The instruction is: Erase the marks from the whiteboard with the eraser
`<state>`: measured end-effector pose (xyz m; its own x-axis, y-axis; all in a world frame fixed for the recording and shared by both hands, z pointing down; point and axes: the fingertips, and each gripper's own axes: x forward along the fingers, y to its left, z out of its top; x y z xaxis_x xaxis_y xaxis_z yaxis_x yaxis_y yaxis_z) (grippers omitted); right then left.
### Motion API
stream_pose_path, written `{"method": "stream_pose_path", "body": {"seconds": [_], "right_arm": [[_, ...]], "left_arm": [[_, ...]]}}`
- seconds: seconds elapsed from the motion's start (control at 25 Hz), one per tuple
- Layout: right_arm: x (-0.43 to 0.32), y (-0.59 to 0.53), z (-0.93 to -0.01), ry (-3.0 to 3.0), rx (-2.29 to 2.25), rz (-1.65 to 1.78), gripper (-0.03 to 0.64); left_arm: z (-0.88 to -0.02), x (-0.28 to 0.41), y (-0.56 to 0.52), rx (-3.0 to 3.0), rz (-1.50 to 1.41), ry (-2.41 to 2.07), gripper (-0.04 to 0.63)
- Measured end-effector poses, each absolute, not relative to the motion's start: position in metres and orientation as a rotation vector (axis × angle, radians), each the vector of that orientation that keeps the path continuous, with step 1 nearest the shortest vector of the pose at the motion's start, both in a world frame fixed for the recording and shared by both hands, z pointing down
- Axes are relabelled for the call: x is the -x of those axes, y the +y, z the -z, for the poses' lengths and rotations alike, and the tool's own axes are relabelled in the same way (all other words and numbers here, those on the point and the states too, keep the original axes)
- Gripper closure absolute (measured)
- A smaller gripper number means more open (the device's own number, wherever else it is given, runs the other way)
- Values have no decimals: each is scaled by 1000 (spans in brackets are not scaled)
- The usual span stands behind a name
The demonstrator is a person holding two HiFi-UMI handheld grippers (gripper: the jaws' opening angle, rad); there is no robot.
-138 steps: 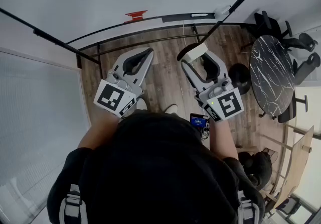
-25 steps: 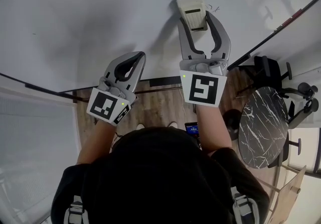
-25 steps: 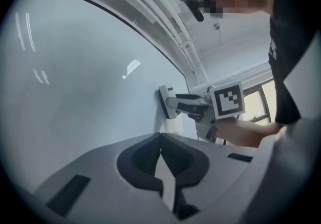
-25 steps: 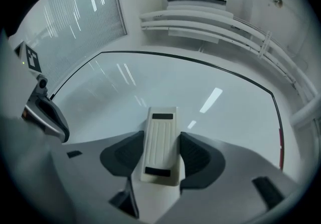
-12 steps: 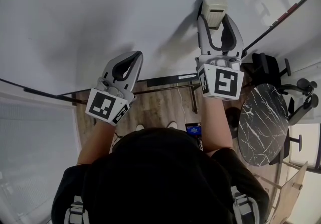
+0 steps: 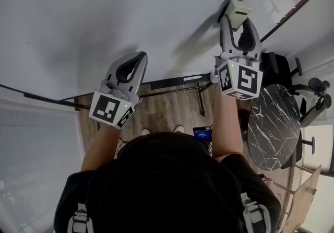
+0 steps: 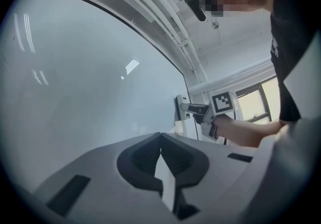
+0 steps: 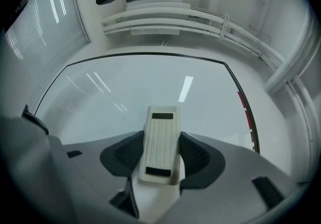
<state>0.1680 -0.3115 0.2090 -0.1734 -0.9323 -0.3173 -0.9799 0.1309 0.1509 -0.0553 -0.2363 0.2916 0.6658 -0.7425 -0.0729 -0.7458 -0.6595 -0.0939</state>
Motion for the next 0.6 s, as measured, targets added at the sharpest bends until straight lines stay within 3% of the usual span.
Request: {"method": "stream_pose_path", "body": {"seconds": [0.24, 0.6], "right_arm": [[-143, -292, -202, 2298, 1856, -543, 391], [-42, -283, -196, 2465, 1656, -727, 393]], "left_arm": [[-286, 58, -234, 2746, -60, 1245, 591], [-286, 66, -231, 2736, -68, 1262, 591]]}}
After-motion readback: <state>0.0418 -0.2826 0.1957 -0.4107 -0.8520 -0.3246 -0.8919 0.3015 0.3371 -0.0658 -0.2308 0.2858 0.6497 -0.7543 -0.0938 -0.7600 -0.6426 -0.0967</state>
